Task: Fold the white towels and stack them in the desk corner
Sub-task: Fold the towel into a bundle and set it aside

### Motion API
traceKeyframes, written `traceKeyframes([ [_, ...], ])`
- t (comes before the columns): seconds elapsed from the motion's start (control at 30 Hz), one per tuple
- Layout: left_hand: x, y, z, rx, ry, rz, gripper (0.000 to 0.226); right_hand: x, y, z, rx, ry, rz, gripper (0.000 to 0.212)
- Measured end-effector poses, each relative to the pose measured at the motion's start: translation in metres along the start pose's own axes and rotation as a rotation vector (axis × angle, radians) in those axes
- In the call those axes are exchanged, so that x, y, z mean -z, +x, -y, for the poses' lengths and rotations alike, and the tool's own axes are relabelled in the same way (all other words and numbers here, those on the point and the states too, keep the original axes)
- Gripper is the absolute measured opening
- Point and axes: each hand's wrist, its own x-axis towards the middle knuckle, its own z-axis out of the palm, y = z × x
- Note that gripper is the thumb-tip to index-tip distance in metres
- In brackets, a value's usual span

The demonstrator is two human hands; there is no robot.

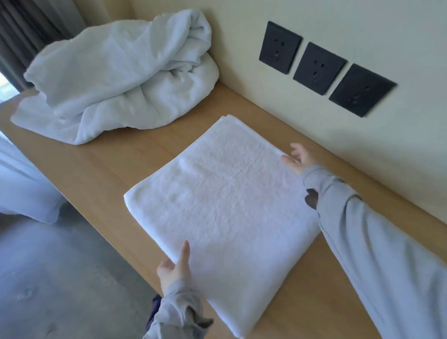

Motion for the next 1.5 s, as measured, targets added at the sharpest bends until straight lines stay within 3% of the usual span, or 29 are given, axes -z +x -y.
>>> traceKeyframes([
  [0.23,-0.01,0.0,-0.005,0.041,-0.054,0.004,0.047,0.006,0.028,-0.007,-0.191,-0.161,0.149,0.075],
  [0.47,-0.01,-0.008,0.0,-0.152,-0.088,-0.022,0.039,0.011,0.03,0.003,-0.263,-0.253,0.252,0.095],
  [0.6,-0.002,-0.009,-0.012,-0.308,-0.05,-0.047,0.03,0.025,0.006,0.006,-0.216,-0.158,0.266,0.088],
  [0.67,0.003,-0.008,-0.025,-0.416,-0.01,-0.043,0.025,0.031,-0.019,0.002,-0.159,-0.025,0.186,0.08],
  [0.77,0.009,-0.003,-0.054,-0.564,0.088,0.019,0.026,0.041,-0.072,-0.007,-0.092,0.077,-0.003,0.037],
  [0.93,-0.007,0.009,-0.112,-0.746,0.332,0.278,0.029,0.04,-0.172,-0.032,-0.216,0.312,-0.335,0.048],
  [1.03,-0.04,0.018,-0.141,-0.802,0.513,0.447,0.028,0.011,-0.215,-0.052,-0.394,0.551,-0.489,0.036],
  [1.13,-0.078,0.03,-0.152,-0.797,0.697,0.592,0.044,-0.024,-0.237,-0.071,-0.528,0.604,-0.605,0.032],
  [1.2,-0.098,0.041,-0.146,-0.791,0.815,0.627,0.051,-0.043,-0.245,-0.079,-0.605,0.579,-0.641,0.038],
  [1.33,-0.117,0.065,-0.125,-0.835,1.018,0.5,0.045,-0.063,-0.252,-0.077,-0.699,0.413,-0.68,0.057],
  [1.43,-0.106,0.063,-0.114,-1.142,1.224,0.381,0.062,-0.066,-0.254,-0.066,-0.642,0.076,-0.664,0.085],
  [1.5,-0.092,0.05,-0.109,-1.497,1.38,0.439,0.071,-0.069,-0.259,-0.057,-0.412,-0.204,-0.597,0.073],
])
